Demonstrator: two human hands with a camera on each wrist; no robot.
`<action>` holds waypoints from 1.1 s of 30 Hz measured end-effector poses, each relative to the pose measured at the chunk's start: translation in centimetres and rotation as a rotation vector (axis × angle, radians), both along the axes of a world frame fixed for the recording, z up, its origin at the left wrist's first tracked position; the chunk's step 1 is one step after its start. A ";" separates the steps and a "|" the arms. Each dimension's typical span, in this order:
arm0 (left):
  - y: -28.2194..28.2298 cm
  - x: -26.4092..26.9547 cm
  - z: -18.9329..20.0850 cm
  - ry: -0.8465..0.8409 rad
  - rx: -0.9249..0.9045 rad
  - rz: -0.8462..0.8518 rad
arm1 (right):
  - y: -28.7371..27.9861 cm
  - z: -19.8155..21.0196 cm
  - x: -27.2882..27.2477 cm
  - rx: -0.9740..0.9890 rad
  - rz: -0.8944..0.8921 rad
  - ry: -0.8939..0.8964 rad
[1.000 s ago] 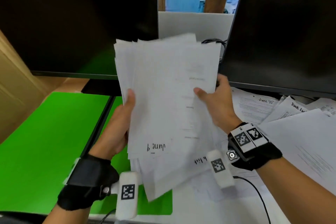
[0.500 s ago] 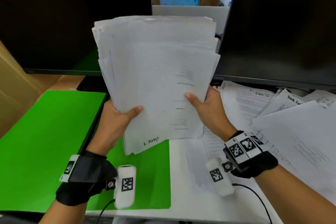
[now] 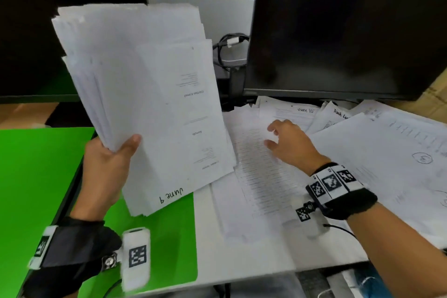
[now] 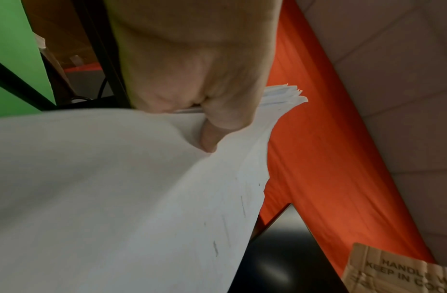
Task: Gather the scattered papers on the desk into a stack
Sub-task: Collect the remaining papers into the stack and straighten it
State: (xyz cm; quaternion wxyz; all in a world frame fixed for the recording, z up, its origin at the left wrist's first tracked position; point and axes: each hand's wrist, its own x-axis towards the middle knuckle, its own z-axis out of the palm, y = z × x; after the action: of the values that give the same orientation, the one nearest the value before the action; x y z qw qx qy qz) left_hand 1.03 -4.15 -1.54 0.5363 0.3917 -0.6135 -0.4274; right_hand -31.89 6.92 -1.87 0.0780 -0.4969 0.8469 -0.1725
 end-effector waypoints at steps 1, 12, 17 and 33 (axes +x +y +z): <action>-0.1 -0.1 0.1 0.009 -0.010 0.009 | 0.8 -0.3 -1.6 0.079 -0.069 0.047; 0.1 0.4 1.2 0.113 -0.005 0.094 | 1.5 -2.5 -2.3 0.334 -0.173 -0.099; 0.2 1.8 1.6 0.131 0.014 0.139 | 2.8 -1.2 -4.0 0.134 -0.250 -0.241; 0.7 -1.0 0.7 0.083 0.131 -0.087 | 4.5 1.0 -3.0 0.083 -0.370 -0.467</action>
State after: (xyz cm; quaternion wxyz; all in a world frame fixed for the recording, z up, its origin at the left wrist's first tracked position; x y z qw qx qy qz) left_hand -0.01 -3.47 -0.85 0.5156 0.3809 -0.5777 -0.5053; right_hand -34.88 11.43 -0.92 0.2579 -0.2774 0.8886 -0.2586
